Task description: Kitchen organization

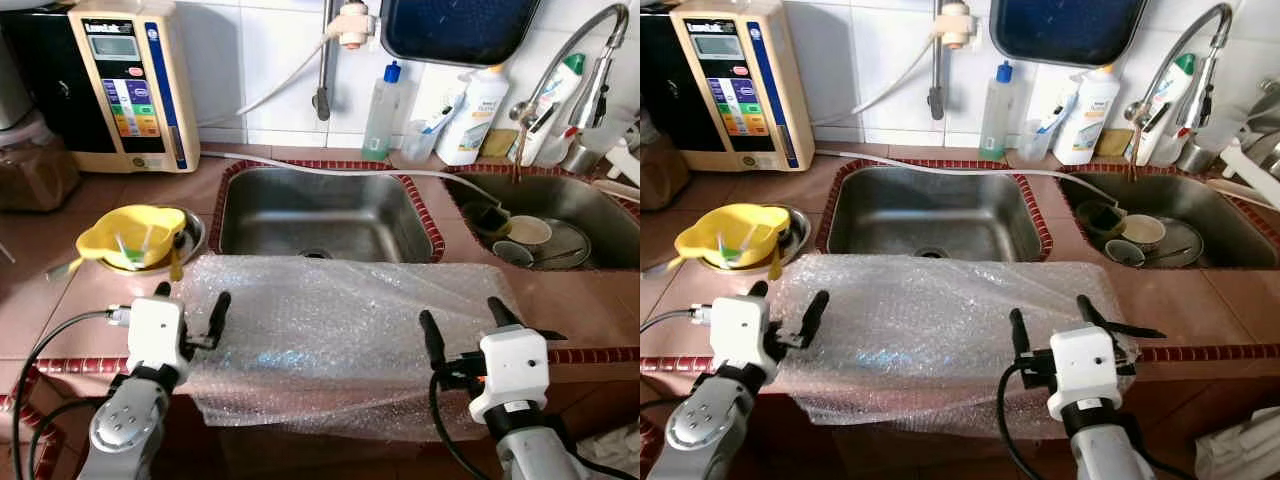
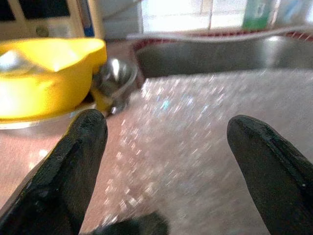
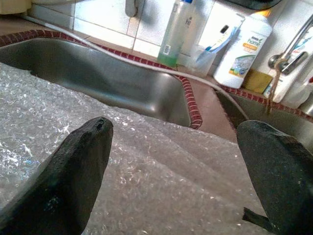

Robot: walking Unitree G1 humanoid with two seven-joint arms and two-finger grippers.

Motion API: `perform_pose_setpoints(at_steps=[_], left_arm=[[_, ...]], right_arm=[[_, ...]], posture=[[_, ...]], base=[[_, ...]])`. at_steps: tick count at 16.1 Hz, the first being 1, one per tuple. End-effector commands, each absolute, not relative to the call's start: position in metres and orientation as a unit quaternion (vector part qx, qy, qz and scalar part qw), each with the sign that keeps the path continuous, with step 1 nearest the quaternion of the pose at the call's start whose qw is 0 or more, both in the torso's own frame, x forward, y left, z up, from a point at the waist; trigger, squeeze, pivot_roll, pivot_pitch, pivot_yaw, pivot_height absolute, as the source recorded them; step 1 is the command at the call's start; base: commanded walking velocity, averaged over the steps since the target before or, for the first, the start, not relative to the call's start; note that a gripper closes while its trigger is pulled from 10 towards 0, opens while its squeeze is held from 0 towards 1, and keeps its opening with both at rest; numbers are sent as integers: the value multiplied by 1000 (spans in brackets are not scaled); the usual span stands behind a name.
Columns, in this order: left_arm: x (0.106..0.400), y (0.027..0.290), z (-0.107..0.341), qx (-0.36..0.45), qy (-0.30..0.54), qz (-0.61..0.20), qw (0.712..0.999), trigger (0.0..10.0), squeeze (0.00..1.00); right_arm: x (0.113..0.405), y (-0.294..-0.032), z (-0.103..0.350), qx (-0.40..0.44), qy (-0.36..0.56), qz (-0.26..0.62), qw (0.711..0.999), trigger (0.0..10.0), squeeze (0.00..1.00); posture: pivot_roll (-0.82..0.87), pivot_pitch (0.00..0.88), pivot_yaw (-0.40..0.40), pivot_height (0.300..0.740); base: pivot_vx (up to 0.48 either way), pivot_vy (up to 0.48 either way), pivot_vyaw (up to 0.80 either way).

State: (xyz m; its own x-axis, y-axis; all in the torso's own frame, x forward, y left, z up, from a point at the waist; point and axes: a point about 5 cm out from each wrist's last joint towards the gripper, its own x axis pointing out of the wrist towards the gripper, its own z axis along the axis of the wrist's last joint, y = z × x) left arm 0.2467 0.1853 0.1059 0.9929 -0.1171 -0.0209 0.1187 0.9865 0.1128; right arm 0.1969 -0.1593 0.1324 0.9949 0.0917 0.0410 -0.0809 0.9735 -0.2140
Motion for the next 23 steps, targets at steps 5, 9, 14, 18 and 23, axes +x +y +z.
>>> perform_pose_setpoints(at_steps=[5,9,14,18,23], left_arm=[[253,170,124,66,-30,-96,993,10000,0],[256,167,137,74,-60,-86,992,10000,0],[255,175,137,92,-54,-61,992,10000,0],[257,178,120,64,-10,-44,997,10000,0],[256,180,116,65,-2,-46,997,10000,0]], right_arm=[[199,-161,138,-114,-35,39,992,10000,0],[201,-158,139,-117,-40,47,991,10000,0],[201,-159,137,-118,-36,48,991,10000,0],[203,-156,137,-115,-38,48,992,10000,0],[198,-159,132,-119,-30,45,991,10000,0]], posture=[[84,0,-44,740],[90,0,-48,740],[101,0,-53,740],[95,0,-48,740],[86,0,-38,740]], base=[[0,0,0],[0,0,0],[0,0,0],[0,0,0],[0,0,0]])
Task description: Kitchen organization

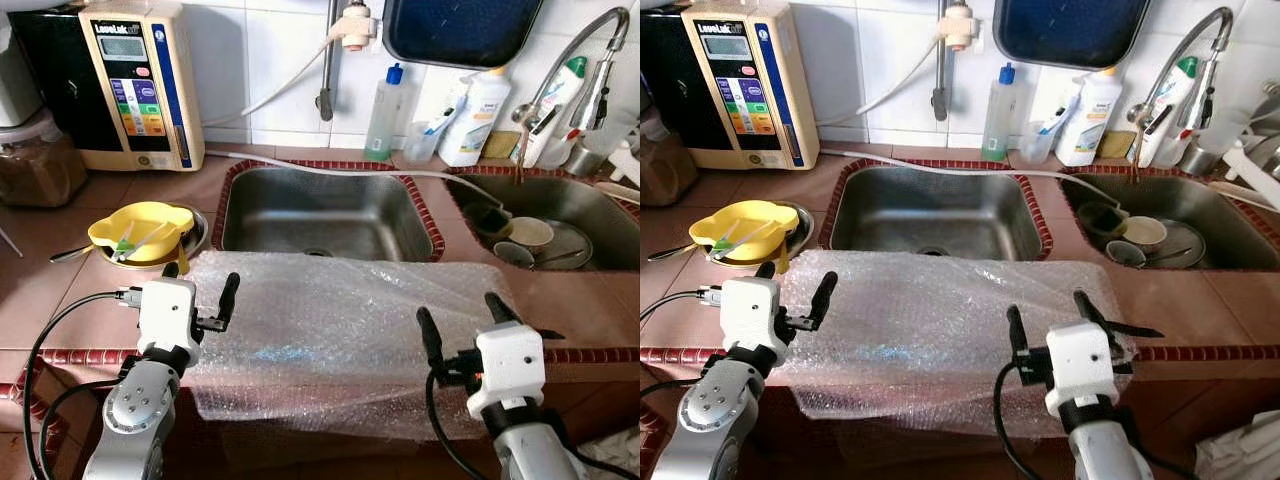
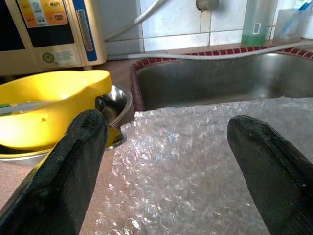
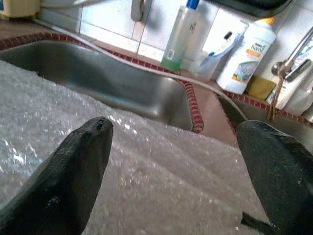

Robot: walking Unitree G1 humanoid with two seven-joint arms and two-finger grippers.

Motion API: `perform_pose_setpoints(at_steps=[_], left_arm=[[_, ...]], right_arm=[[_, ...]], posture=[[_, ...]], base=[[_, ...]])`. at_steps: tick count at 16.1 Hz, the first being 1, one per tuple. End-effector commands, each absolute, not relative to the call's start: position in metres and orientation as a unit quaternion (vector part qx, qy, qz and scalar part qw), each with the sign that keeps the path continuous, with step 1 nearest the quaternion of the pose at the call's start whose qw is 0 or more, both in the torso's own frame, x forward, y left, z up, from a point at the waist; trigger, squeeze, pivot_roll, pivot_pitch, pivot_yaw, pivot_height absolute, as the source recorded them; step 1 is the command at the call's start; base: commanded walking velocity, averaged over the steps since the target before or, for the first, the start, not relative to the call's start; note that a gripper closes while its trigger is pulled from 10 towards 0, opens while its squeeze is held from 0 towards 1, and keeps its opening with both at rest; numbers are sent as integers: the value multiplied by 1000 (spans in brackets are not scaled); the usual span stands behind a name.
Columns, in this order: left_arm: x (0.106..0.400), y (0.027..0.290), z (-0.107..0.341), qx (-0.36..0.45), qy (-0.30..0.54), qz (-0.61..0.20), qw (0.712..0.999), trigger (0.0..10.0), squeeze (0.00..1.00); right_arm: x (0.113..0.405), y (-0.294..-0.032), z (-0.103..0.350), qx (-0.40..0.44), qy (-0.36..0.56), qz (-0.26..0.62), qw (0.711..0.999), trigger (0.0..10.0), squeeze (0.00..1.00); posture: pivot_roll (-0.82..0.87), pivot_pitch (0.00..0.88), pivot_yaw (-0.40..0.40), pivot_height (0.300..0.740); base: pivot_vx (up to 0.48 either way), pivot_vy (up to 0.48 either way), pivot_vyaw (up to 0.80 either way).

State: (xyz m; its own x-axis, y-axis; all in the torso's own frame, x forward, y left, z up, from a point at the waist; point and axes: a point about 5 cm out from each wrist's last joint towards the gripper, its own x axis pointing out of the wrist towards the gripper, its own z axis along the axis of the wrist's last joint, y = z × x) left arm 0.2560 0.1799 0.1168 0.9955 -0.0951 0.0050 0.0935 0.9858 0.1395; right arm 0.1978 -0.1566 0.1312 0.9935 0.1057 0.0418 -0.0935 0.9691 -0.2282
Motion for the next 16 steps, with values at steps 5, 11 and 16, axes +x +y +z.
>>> perform_pose_setpoints(at_steps=[5,11,16], left_arm=[[259,179,115,57,-3,-50,997,10000,0],[260,172,109,59,8,-71,996,10000,0],[264,181,114,55,-3,-43,998,10000,0]], right_arm=[[198,-157,131,-117,-30,45,992,10000,0],[200,-156,129,-116,-29,50,992,10000,0],[200,-156,133,-120,-38,44,991,10000,0]], posture=[[86,0,-31,740],[92,0,-34,740],[86,0,-32,740]], base=[[0,0,0],[0,0,0],[0,0,0]])
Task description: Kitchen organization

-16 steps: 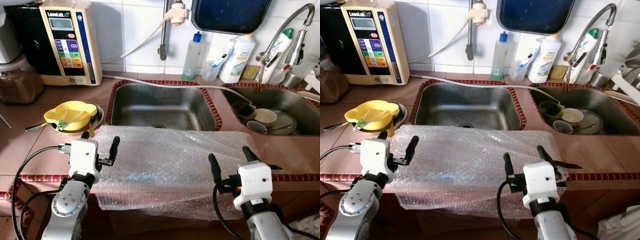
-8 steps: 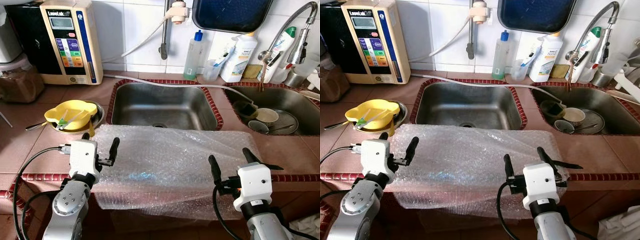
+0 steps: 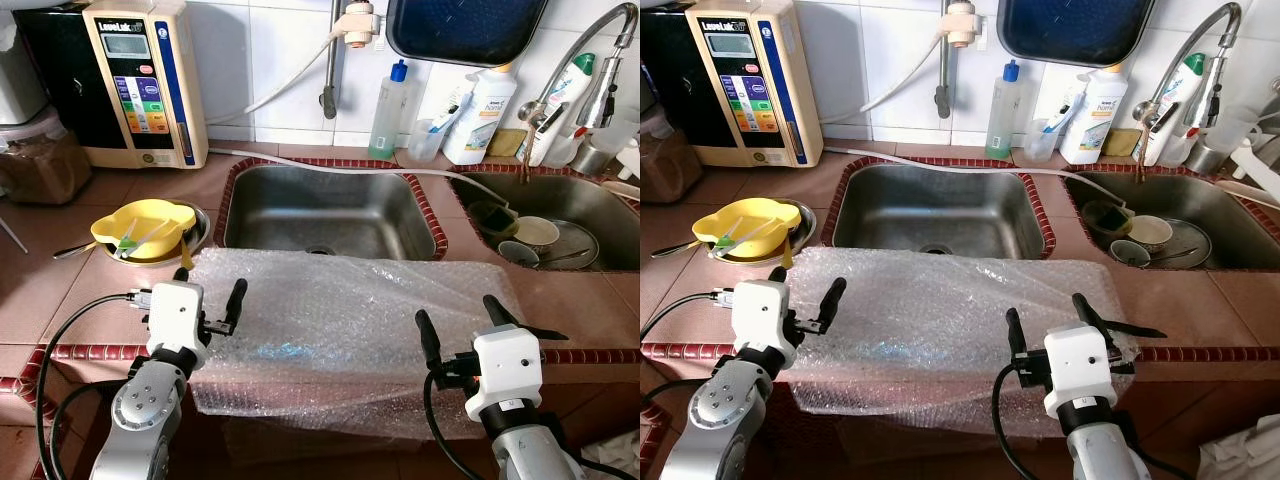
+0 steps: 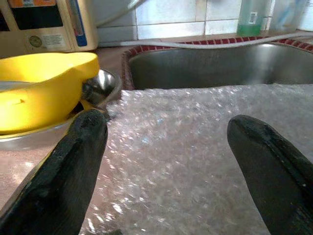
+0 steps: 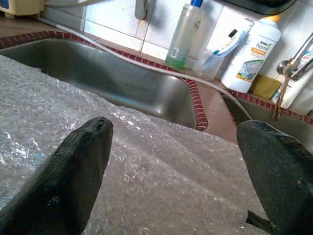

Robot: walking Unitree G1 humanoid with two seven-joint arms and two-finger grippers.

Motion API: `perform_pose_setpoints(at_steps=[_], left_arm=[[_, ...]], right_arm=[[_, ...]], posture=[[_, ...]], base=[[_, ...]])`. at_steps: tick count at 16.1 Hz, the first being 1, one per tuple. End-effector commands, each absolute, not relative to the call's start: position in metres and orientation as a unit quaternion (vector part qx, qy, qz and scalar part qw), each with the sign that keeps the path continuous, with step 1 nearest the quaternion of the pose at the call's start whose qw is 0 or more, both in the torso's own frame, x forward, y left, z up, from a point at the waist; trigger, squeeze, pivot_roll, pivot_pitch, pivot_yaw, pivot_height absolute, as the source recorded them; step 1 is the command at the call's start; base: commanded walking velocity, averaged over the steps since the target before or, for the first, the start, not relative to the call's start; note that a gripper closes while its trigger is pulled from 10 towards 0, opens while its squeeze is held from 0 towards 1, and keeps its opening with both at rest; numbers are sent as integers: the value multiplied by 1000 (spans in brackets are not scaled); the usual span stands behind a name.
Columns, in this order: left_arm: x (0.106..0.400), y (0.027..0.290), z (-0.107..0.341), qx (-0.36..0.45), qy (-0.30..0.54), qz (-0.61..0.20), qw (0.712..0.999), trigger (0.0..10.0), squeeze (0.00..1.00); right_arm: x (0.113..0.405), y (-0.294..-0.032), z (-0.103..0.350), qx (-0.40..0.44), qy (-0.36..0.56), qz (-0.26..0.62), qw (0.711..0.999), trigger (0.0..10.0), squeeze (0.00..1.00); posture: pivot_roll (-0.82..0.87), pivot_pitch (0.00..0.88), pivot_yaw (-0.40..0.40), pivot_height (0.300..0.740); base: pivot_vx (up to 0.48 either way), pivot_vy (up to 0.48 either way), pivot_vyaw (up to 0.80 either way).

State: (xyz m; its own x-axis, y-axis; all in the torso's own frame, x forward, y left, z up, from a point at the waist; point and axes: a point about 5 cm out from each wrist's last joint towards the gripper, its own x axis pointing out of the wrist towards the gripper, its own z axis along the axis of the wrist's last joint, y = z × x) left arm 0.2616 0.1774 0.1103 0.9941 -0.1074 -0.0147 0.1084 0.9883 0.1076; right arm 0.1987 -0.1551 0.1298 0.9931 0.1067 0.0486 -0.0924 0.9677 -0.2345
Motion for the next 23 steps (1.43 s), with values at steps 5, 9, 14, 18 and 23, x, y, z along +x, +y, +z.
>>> perform_pose_setpoints(at_steps=[5,9,14,18,23], left_arm=[[267,185,122,40,-13,-29,999,10000,0],[267,180,122,35,-11,-40,998,10000,0],[261,173,111,63,13,-60,996,10000,0],[261,171,110,72,12,-70,995,10000,0],[261,171,108,67,16,-70,995,10000,0]], right_arm=[[200,-156,138,-125,-49,46,990,10000,0],[199,-155,138,-128,-48,48,989,10000,0],[198,-155,135,-127,-41,49,990,10000,0],[198,-154,133,-127,-38,52,990,10000,0],[198,-154,131,-126,-35,54,990,10000,0]], posture=[[84,0,-31,740],[81,0,-31,740],[81,0,-30,740],[85,0,-32,740],[84,0,-31,740]], base=[[0,0,0],[0,0,0],[0,0,0],[0,0,0],[0,-308,0]])
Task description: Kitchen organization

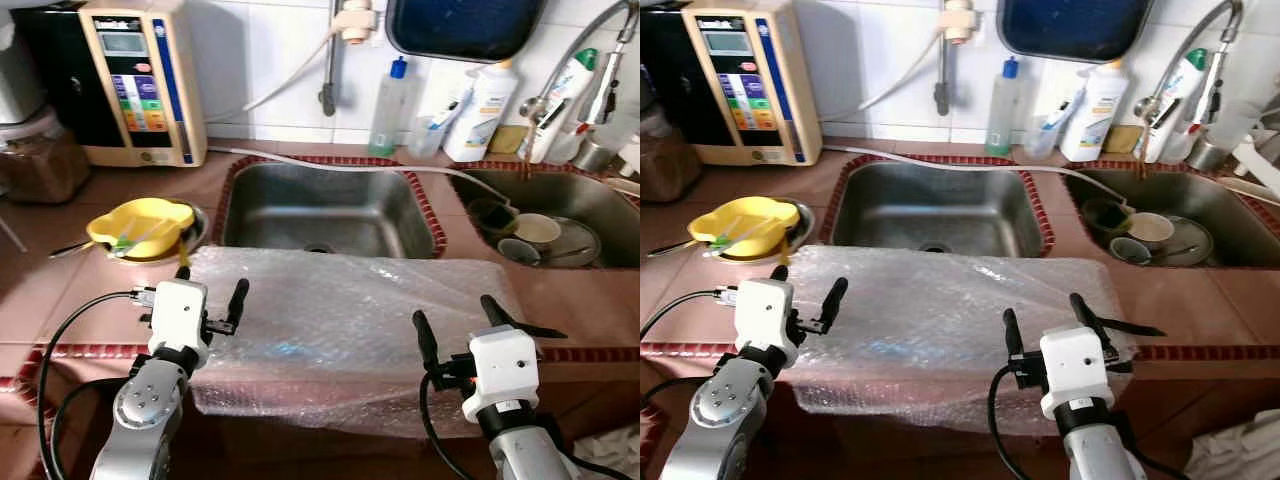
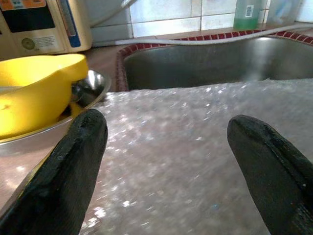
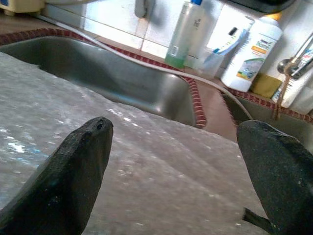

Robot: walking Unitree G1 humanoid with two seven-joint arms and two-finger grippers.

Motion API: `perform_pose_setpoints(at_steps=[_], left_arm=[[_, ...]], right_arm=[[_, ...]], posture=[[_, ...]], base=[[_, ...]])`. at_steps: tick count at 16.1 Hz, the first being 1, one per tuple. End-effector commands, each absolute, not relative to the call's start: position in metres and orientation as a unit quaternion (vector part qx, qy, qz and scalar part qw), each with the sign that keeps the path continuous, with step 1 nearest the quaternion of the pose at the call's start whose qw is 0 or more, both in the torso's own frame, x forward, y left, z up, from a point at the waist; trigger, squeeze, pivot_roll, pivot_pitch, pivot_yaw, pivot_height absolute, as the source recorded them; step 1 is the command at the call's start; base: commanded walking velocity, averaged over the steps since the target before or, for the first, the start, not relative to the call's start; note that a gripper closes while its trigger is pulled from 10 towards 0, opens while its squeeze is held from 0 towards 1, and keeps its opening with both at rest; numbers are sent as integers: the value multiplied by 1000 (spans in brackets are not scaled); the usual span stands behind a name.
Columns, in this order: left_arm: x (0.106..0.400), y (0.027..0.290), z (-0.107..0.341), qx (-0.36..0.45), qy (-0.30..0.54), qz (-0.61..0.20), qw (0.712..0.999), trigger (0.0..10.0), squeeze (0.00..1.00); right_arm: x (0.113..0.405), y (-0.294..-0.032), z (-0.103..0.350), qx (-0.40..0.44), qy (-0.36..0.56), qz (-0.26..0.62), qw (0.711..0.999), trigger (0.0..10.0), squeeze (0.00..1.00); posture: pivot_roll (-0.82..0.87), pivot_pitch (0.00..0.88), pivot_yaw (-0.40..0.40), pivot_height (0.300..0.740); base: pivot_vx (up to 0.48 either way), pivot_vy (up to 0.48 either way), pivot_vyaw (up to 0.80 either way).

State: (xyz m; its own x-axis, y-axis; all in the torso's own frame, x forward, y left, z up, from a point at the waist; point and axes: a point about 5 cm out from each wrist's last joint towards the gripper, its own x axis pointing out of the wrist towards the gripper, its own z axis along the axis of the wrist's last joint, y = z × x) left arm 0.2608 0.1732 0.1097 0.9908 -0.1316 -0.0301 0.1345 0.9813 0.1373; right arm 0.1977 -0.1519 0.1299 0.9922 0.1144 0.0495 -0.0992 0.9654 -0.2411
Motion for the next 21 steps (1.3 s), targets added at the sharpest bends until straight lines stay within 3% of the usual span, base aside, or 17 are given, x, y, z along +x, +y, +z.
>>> perform_pose_setpoints(at_steps=[1,13,18,21], left_arm=[[261,170,108,66,16,-71,995,10000,0],[262,170,104,69,24,-79,994,10000,0],[262,175,104,81,21,-61,995,10000,0],[264,180,107,94,14,-45,994,10000,0]], right_arm=[[198,-153,131,-126,-34,55,990,10000,0],[198,-154,130,-129,-32,52,990,10000,0],[198,-154,131,-128,-35,53,990,10000,0],[199,-151,132,-139,-42,59,988,10000,0]], posture=[[84,0,-31,740],[74,0,-24,740],[79,0,-21,740],[79,0,-20,740]], base=[[0,-379,0],[0,-427,0],[0,0,0],[0,0,646]])
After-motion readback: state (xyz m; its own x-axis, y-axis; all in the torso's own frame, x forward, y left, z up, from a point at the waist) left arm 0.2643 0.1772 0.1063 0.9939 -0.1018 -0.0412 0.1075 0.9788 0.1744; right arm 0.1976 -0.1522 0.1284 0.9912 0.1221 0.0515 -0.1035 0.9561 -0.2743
